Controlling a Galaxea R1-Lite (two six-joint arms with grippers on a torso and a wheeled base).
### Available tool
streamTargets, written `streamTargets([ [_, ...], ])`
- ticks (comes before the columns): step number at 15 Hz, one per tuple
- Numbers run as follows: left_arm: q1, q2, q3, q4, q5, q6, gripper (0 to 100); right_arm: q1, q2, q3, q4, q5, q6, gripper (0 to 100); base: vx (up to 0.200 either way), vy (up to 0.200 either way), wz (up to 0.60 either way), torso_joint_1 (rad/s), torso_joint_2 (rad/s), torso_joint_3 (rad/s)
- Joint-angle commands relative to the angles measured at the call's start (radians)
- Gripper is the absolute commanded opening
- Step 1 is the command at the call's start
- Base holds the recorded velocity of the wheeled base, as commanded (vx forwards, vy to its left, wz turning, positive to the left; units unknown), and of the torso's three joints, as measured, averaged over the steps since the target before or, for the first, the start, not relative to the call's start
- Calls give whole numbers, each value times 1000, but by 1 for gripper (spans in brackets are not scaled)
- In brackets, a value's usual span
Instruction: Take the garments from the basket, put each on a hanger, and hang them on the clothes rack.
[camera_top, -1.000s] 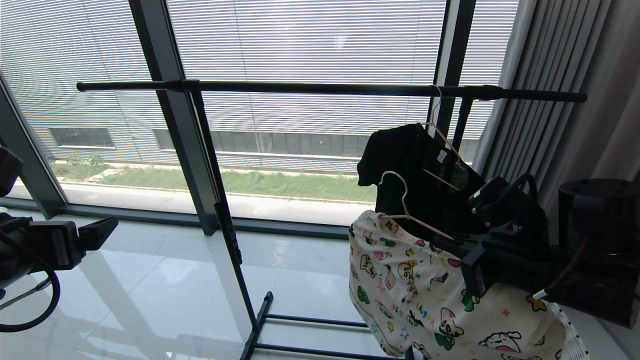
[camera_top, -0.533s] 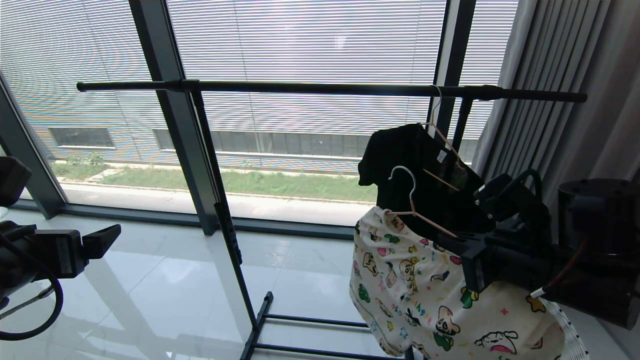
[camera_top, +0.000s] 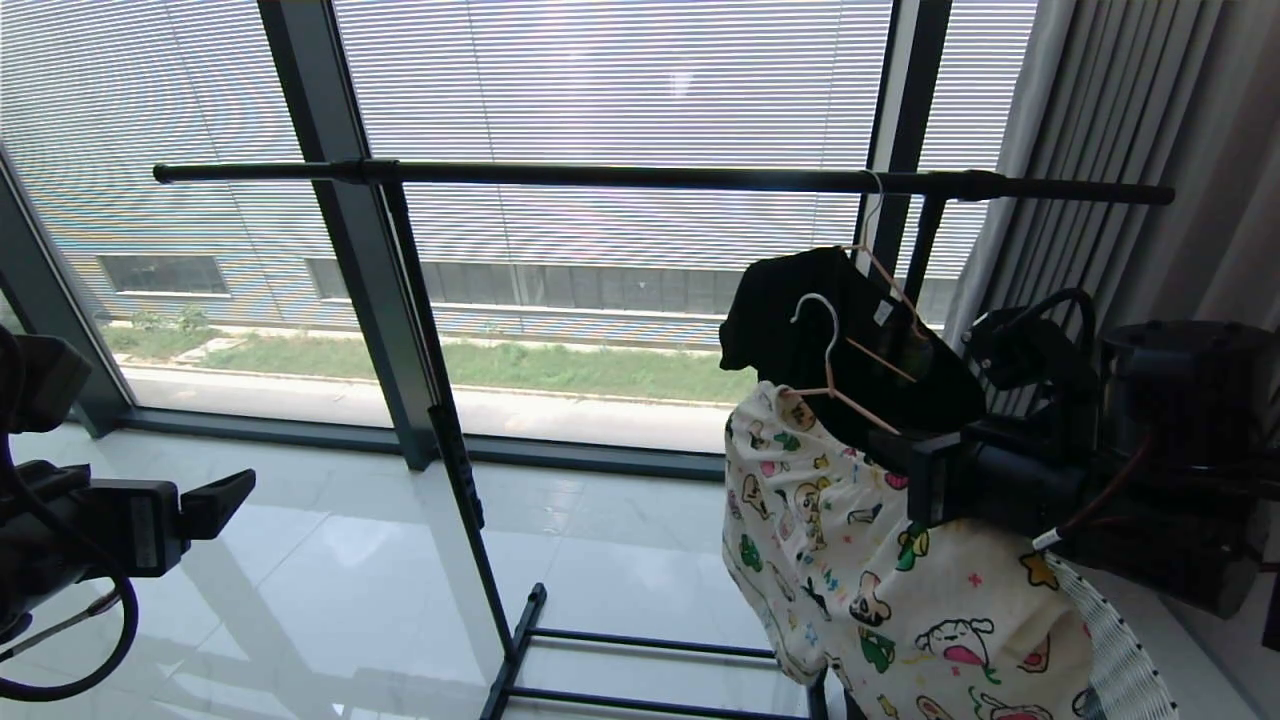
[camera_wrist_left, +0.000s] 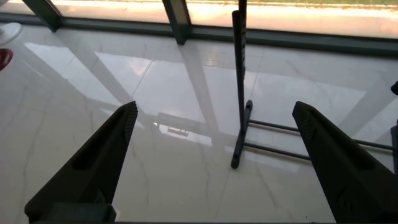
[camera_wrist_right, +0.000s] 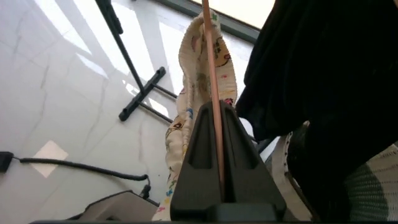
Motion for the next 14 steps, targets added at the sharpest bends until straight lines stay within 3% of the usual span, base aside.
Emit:
streamTargets([
  [1, -17, 2, 5, 0, 0, -1, 100, 0, 59, -56, -52, -8, 11, 0, 0, 0, 0, 0, 0, 0],
  [3, -31, 0, 5, 0, 0, -1, 100, 0, 95, -117, -111, -8, 18, 0, 0, 0, 0, 0, 0, 0],
  [9, -34, -4, 5, 0, 0, 18, 100, -3, 105, -235, -114, -27, 16, 0, 0, 0, 0, 0, 0, 0],
  [14, -47, -6, 5, -2, 0, 18, 100, -4, 99, -252, -114, -30, 8, 0, 200, 0, 0, 1, 2, 1],
])
